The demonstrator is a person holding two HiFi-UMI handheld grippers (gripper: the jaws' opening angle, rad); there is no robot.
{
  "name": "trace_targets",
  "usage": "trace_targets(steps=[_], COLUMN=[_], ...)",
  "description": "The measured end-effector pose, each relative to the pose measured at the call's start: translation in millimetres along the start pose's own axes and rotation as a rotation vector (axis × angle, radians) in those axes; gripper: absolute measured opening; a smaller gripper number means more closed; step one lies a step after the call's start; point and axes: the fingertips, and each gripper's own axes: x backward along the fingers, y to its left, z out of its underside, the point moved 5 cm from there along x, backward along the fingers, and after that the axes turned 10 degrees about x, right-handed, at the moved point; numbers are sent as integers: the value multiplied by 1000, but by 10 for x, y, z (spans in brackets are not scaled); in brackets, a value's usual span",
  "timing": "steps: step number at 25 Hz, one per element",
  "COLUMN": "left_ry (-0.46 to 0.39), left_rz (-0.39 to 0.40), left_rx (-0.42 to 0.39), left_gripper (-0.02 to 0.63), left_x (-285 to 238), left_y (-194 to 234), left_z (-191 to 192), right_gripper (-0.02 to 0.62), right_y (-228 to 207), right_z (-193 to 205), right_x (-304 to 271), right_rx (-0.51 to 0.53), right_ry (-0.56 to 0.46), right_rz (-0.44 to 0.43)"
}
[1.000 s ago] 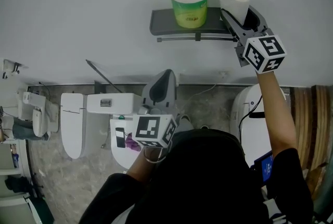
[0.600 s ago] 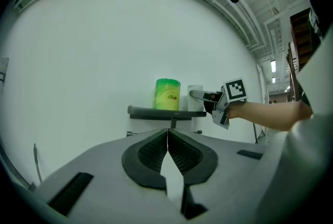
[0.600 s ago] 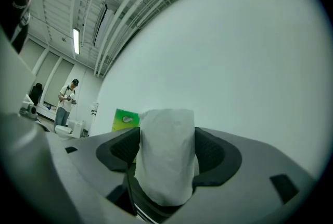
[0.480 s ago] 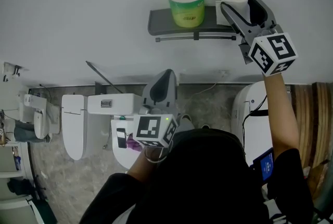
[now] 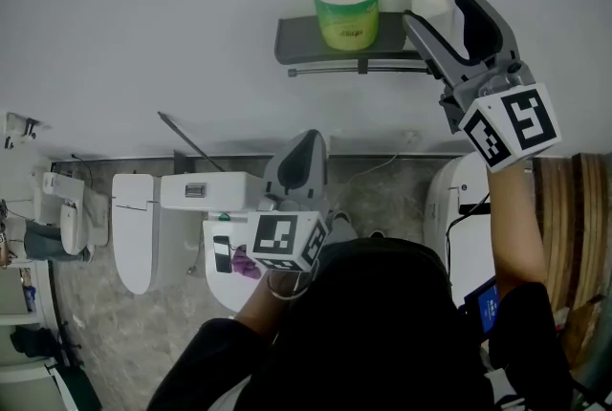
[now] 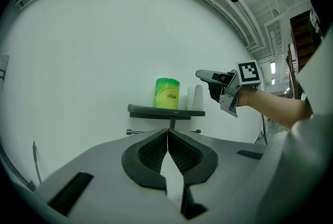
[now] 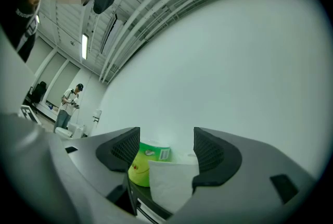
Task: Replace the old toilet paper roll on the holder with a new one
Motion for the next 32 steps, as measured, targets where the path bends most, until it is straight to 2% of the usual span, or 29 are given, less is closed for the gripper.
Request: trace_targets(steps=[4,8,14,18,32], left_ry=[1,6,25,47,75], left_rz=[-13,-25,-22,-8,55], left_rx=[4,4,1,-1,12], left_gripper=[23,23,23,23,23], left_x=[36,47,20,-27,-261], left_y=[60,145,318,479,930], left_z=[-5,-14,-32,-71,-272], right_gripper=[307,320,342,348,377], right_y=[264,530,713,702,713], right_z=[-41,93,317,417,568], right_x=[-5,-80,-271,-438,-931], right_rx=[-44,-101,-146,-141,-49], right_ry=[2,50,127,197,387], right_rz=[-36,-58,-35,23,122])
